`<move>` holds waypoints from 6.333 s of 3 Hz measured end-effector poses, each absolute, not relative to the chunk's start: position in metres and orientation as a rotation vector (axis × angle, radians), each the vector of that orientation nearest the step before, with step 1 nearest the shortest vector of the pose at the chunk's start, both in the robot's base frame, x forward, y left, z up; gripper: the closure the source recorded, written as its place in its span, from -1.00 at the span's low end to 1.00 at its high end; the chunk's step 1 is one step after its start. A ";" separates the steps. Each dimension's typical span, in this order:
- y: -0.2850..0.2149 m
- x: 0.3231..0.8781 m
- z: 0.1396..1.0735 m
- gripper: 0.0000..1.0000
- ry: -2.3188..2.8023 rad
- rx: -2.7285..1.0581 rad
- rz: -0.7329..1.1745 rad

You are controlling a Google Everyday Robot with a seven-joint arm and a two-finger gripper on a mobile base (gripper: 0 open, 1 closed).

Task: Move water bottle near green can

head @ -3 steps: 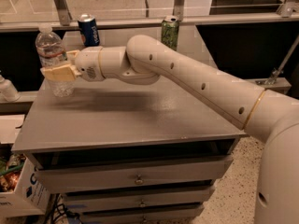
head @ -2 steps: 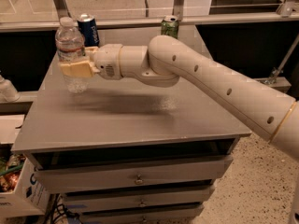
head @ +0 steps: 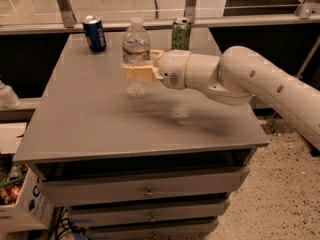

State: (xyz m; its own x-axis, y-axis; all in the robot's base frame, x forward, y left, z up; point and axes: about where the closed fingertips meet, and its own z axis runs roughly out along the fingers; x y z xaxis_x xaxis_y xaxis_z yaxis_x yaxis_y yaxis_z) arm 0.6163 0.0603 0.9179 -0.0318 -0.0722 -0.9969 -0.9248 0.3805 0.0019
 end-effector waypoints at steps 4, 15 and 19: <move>-0.075 0.674 0.913 1.00 1.506 -0.796 0.606; -0.160 0.817 0.885 -0.28 1.640 -0.481 0.508; -0.165 0.809 0.893 -1.00 1.642 -0.552 0.579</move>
Offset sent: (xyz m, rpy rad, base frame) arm 0.0034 -0.0654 -0.0114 -0.0401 0.0039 -0.1131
